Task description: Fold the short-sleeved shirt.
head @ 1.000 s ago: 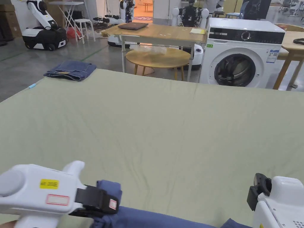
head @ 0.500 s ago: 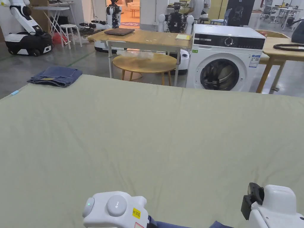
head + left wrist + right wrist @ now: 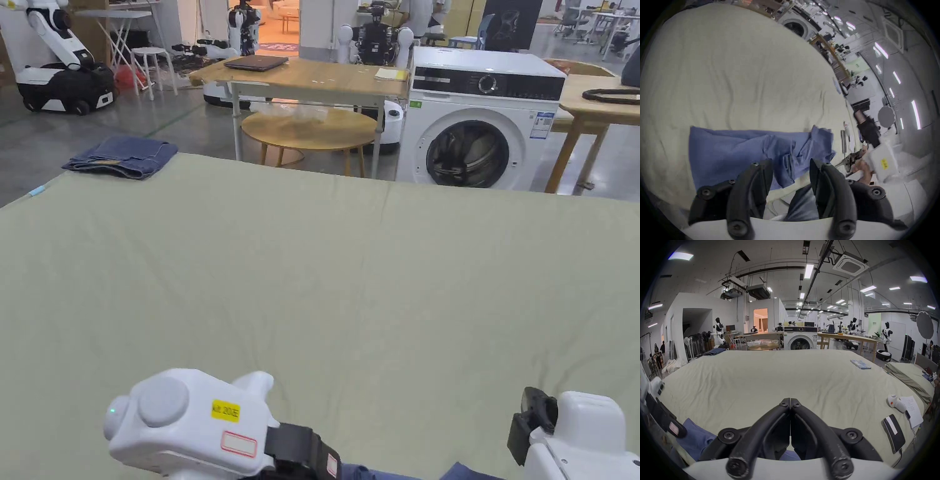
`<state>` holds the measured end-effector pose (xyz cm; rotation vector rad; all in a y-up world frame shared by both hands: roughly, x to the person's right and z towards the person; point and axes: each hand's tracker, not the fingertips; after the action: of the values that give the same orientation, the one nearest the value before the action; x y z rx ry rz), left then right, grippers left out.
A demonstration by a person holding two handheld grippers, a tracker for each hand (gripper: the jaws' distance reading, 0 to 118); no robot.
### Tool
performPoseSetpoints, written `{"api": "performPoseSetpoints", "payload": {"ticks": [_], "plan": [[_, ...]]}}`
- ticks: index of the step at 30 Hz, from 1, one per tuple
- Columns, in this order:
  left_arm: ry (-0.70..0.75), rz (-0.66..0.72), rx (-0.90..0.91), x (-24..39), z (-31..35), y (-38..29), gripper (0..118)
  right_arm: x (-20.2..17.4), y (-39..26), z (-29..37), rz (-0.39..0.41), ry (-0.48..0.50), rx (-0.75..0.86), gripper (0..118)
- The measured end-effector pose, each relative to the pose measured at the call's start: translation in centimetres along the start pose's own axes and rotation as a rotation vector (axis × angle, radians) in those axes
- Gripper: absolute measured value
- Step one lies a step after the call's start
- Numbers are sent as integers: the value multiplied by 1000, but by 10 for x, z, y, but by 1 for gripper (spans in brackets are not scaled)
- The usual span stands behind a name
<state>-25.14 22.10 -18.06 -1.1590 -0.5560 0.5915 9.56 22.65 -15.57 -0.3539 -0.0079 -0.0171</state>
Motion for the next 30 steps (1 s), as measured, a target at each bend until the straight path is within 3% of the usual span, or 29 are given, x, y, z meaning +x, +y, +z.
{"api": "performPoseSetpoints", "payload": {"ticks": [3,4,5,7,8,9,16,19,24,30], "plan": [[42,24,66,-13,6,3,29,10,-4,3,-10,-3,0,0],[907,-193,-96,-40,41,7,29,11,-5,4,-11,-4,-1,0],[849,-161,-88,-44,31,6,20,12,-5,4,-12,-4,-1,0],[929,-162,-127,-54,17,7,14,11,-5,4,-12,-7,-3,0],[71,37,-5,-34,-29,0,13,12,-5,4,-11,-7,-4,0],[142,20,-41,-41,-35,-4,11,12,-5,4,-11,-9,-7,0],[-85,-25,-112,-28,-82,-26,8,15,-8,5,-15,-18,-17,0],[-26,-25,-131,-22,-105,-32,8,17,-13,4,-15,-18,-21,0],[-213,46,-75,-45,-119,-29,6,18,-12,4,-22,-19,-22,0],[-279,57,-62,-46,-122,-30,6,18,-15,1,-40,-14,-27,0]]}}
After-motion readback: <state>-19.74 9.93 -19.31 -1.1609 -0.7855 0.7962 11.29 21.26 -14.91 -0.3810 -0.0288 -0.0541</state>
